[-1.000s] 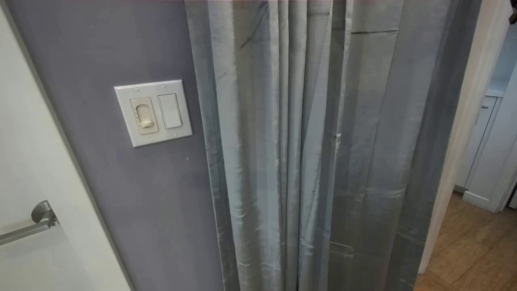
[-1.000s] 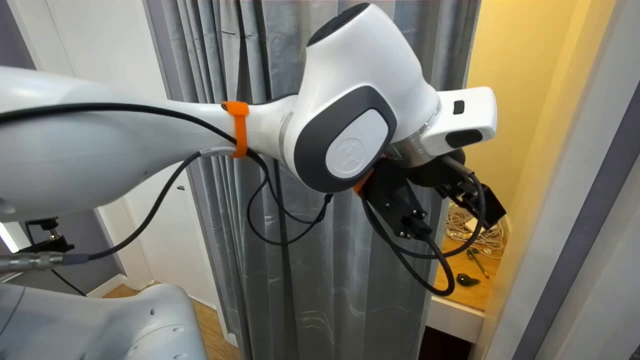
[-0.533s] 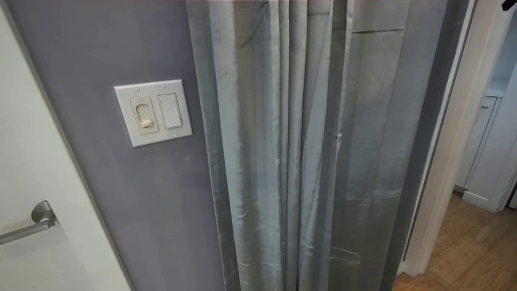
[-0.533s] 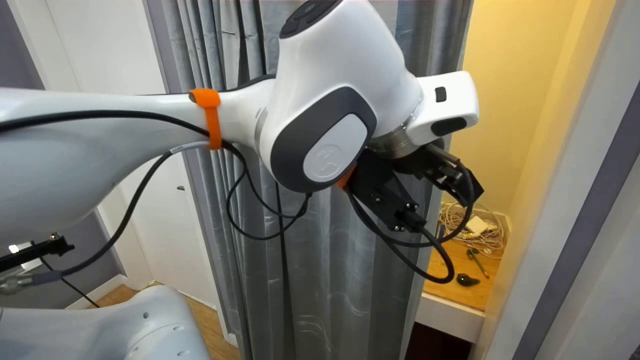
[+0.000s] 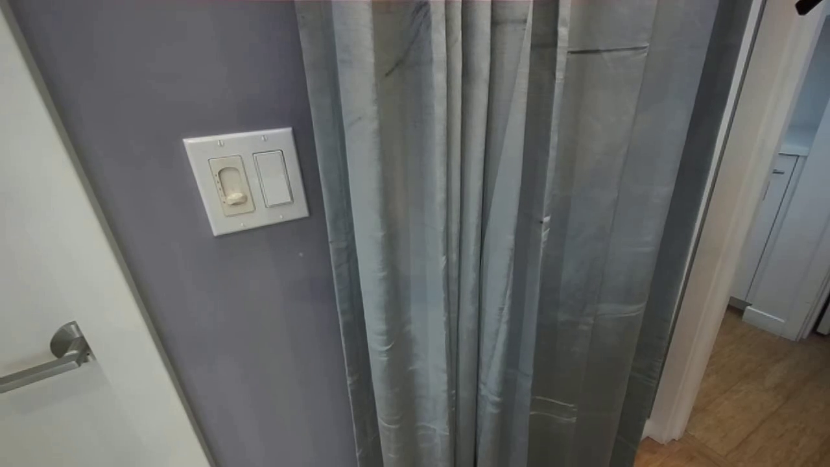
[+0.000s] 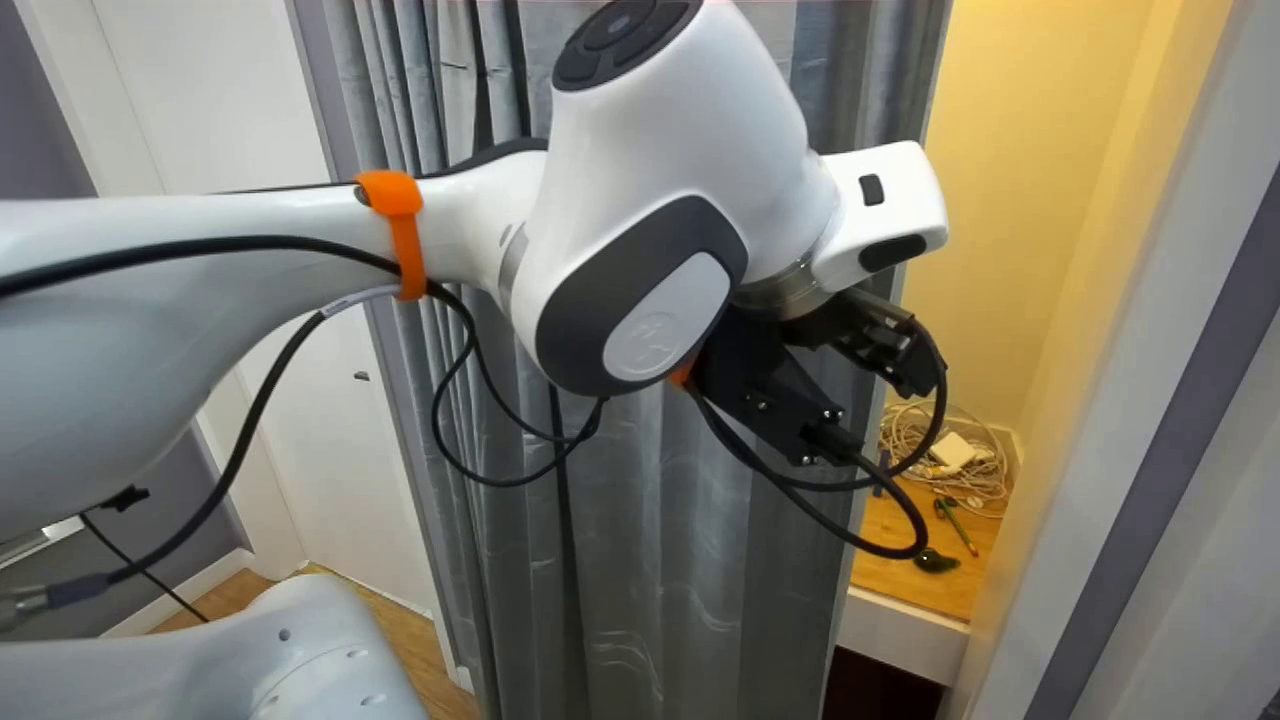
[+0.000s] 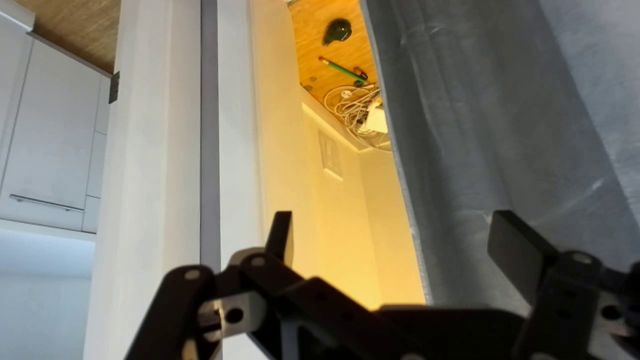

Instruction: Move the curtain to the right

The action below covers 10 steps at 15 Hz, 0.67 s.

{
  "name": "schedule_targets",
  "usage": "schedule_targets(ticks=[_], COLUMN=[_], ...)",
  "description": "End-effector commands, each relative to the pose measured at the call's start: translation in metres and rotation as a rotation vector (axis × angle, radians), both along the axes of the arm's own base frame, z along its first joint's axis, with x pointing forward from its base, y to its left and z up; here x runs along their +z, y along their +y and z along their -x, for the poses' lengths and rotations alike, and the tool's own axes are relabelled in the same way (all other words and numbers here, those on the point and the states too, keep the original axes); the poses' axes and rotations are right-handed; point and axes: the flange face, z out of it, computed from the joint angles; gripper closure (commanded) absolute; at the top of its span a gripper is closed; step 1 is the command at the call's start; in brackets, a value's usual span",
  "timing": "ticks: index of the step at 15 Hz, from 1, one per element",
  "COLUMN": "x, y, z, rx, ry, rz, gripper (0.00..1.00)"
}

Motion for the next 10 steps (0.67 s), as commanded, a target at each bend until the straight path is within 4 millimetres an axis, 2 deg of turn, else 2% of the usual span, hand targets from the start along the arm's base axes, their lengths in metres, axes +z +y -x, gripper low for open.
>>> schedule_targets(ticks=[1,2,10], x=[-0.0068,-0.0019,-0.0059], y=[0.0011,-0.0020,-0.0011], z=[0.0108,0.0023,0.0060], rx=[0.027,0.006,0.009], ry=[-0.029,0.000,-0.002], rz=[-0.014,-0.001,-0.007], gripper=[0.00,0.00,0.00])
